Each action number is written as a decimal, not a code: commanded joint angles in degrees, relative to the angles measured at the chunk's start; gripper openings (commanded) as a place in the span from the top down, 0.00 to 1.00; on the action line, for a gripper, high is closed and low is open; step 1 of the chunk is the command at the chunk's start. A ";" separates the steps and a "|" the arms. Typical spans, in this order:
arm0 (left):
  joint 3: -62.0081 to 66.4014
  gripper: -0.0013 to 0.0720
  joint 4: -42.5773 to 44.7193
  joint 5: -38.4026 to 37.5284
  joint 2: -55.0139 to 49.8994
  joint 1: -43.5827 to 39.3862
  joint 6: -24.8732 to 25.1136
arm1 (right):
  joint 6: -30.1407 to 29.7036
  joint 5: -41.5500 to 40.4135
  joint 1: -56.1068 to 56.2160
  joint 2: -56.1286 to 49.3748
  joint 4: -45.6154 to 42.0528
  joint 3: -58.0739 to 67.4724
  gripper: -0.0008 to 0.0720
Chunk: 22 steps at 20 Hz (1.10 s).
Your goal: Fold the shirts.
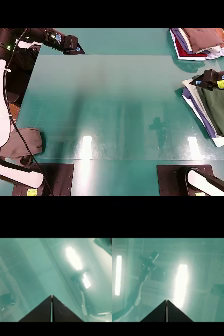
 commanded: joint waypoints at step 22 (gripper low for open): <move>-0.02 0.94 2.75 -4.04 0.24 1.20 -1.29 | 0.00 5.07 0.09 0.00 0.07 -0.02 0.97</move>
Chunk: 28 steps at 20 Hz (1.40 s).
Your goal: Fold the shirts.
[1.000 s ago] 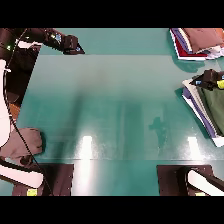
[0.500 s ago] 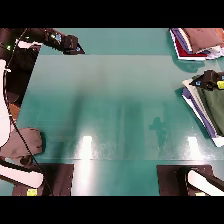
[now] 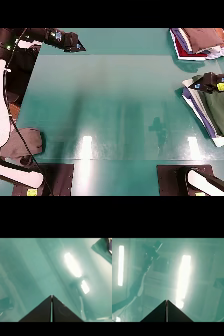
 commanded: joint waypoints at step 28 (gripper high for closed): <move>-85.66 0.16 49.94 0.94 52.43 26.97 -18.08 | -0.04 1.62 0.13 0.00 0.02 -0.04 0.97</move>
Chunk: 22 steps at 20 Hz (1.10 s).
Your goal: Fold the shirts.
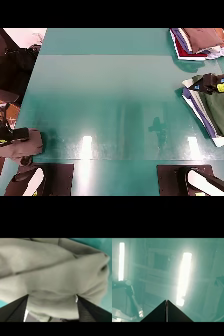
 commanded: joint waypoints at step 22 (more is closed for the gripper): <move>55.45 0.94 -25.53 -5.75 -5.79 -36.98 -2.84 | 0.07 -13.35 0.04 -0.59 13.00 17.35 0.97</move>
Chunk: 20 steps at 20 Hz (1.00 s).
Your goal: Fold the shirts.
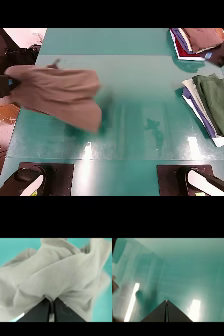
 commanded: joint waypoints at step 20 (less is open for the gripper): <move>-4.48 0.16 -10.51 21.07 -37.68 -4.04 10.40 | 0.09 5.62 0.07 -5.38 0.79 10.99 0.97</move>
